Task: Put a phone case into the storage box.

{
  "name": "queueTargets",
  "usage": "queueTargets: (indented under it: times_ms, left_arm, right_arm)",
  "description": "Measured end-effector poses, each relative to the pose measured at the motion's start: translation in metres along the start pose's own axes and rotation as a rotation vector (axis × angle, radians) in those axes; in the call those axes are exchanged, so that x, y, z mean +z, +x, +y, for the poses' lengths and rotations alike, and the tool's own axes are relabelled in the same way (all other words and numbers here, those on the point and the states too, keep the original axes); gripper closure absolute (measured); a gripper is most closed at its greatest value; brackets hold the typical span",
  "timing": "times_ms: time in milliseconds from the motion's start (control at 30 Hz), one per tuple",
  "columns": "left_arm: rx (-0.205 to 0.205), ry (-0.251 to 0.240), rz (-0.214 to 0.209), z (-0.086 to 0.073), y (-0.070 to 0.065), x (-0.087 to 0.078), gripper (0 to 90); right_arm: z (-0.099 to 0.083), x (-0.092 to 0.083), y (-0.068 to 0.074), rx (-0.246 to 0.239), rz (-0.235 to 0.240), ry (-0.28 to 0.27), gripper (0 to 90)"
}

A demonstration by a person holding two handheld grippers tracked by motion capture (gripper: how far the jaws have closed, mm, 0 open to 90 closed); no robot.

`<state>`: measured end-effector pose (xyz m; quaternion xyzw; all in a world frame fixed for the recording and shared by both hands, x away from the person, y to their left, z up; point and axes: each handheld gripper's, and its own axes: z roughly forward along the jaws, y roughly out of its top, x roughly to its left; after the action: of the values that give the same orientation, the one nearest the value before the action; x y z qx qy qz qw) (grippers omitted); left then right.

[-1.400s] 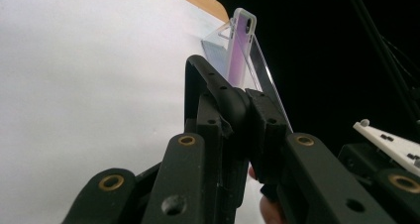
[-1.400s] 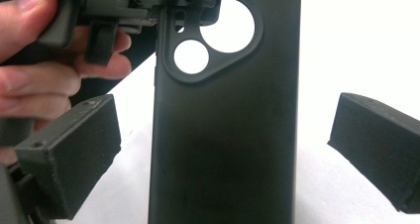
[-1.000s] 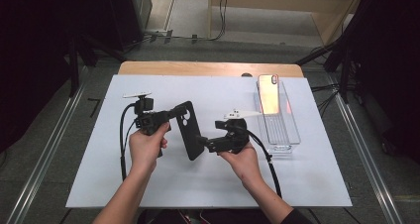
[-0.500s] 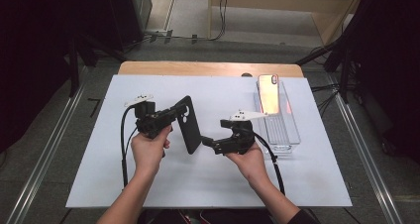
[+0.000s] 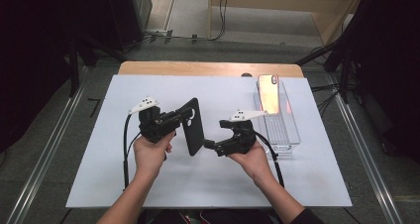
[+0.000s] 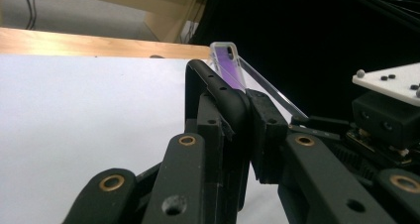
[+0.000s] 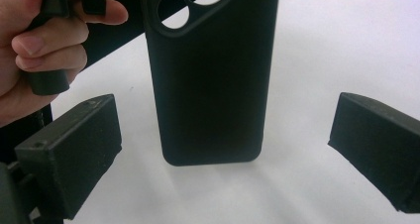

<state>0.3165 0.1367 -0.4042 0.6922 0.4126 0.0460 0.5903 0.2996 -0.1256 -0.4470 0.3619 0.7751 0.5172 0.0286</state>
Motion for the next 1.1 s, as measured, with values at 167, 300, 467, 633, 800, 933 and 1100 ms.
queueTargets:
  times_ms: [167,300,467,633,800,933,1100]
  left_arm:
    - [0.018,-0.003,-0.024,-0.002,-0.007,0.001,78.5]
    - [0.014,0.004,-0.037,-0.003,-0.011,0.003,78.5]
    - [0.013,0.017,-0.050,-0.005,-0.016,0.007,78.5]
    - [0.015,0.025,-0.054,-0.008,-0.021,0.011,78.5]
    - [0.012,0.029,-0.064,-0.011,-0.027,0.013,78.5]
    - [0.004,0.031,-0.071,-0.013,-0.030,0.014,78.5]
    - [-0.019,0.036,-0.088,-0.016,-0.032,0.014,78.5]
  right_arm:
    - [0.004,-0.001,0.002,-0.010,0.017,-0.003,0.0]
    - [0.009,-0.003,0.003,-0.020,0.009,0.004,0.0]
    - [0.014,-0.004,0.005,-0.025,0.002,0.007,0.0]
    - [0.017,-0.002,0.006,-0.020,-0.009,0.030,0.0]
    - [0.020,-0.001,0.008,-0.015,-0.027,0.024,0.0]
    - [0.022,0.001,0.009,-0.012,-0.048,0.020,0.0]
    - [0.023,0.003,0.009,-0.006,-0.043,0.027,0.0]
